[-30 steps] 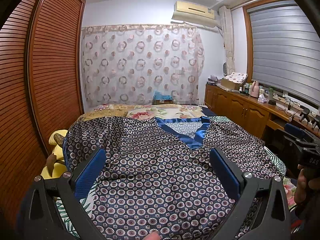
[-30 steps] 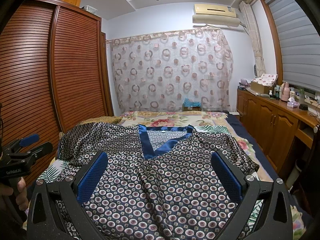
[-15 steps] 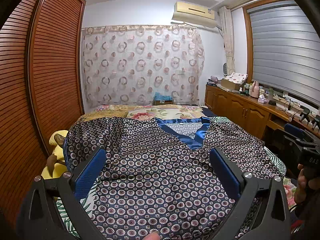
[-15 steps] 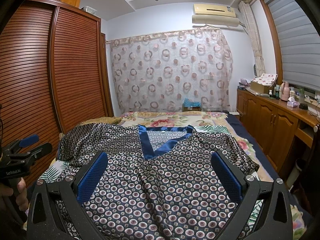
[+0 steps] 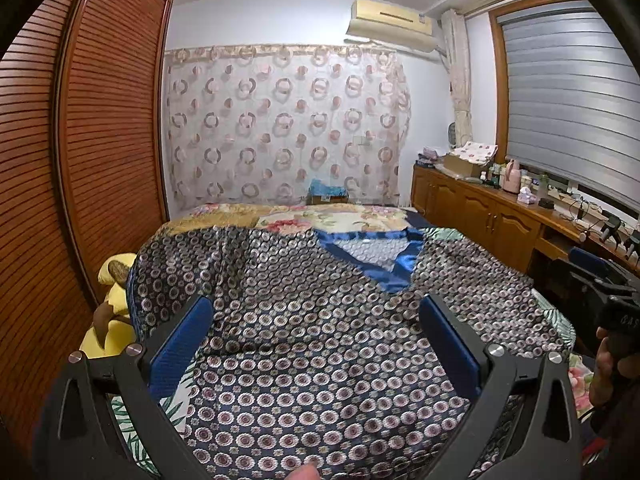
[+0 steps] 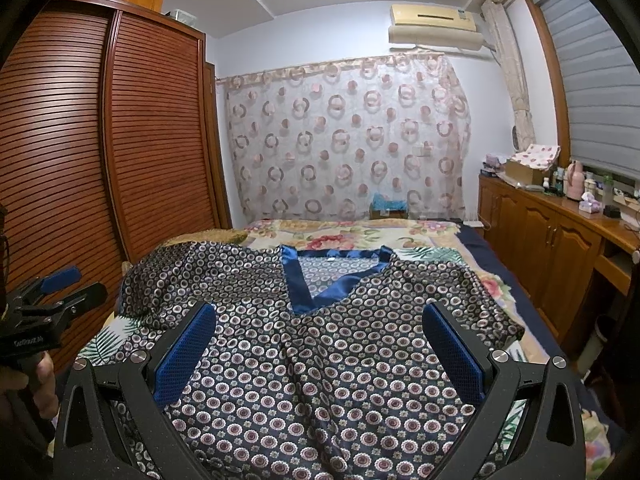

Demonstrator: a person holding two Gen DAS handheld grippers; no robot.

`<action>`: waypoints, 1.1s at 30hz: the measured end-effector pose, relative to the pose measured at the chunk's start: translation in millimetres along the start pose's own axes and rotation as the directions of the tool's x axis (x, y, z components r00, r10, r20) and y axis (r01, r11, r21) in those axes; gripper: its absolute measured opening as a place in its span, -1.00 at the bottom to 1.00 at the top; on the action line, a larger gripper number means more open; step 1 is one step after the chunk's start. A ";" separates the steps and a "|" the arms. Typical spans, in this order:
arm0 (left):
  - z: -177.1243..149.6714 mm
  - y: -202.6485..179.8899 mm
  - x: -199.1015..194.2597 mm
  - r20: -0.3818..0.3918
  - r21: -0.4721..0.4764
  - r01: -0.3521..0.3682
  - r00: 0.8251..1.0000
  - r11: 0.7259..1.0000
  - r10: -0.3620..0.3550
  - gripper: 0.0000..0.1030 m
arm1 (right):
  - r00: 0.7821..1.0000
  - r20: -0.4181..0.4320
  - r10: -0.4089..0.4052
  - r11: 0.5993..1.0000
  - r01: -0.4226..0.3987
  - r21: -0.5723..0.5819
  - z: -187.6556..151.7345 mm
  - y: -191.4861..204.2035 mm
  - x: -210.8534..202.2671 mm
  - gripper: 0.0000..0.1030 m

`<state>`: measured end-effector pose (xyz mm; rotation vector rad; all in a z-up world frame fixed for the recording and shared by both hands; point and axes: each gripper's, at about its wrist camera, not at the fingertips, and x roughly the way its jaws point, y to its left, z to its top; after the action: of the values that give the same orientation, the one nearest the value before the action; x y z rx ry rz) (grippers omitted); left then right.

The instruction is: Fold small clothes

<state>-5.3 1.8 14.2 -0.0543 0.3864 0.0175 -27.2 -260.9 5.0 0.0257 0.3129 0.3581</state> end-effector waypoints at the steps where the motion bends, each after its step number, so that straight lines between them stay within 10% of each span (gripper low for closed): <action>1: -1.9 5.8 4.0 -0.010 -0.003 -0.008 1.000 1.000 0.008 1.00 | 1.000 -0.004 0.005 1.000 -0.005 0.000 -0.6 -0.2 2.4 1.00; 23: -38.6 137.2 55.7 -0.174 -0.043 -0.219 0.962 0.975 0.209 1.00 | 0.982 -0.145 0.123 0.988 -0.135 -0.076 -1.9 8.6 80.6 1.00; 33: -41.6 181.2 96.7 -0.278 -0.066 -0.169 0.950 0.983 0.144 0.90 | 0.949 -0.275 0.154 0.974 -0.193 -0.121 0.1 15.0 127.5 0.98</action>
<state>63.6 181.0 -69.7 -0.1145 0.6652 0.1862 81.1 -202.3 -31.5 -0.1409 0.5498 0.5611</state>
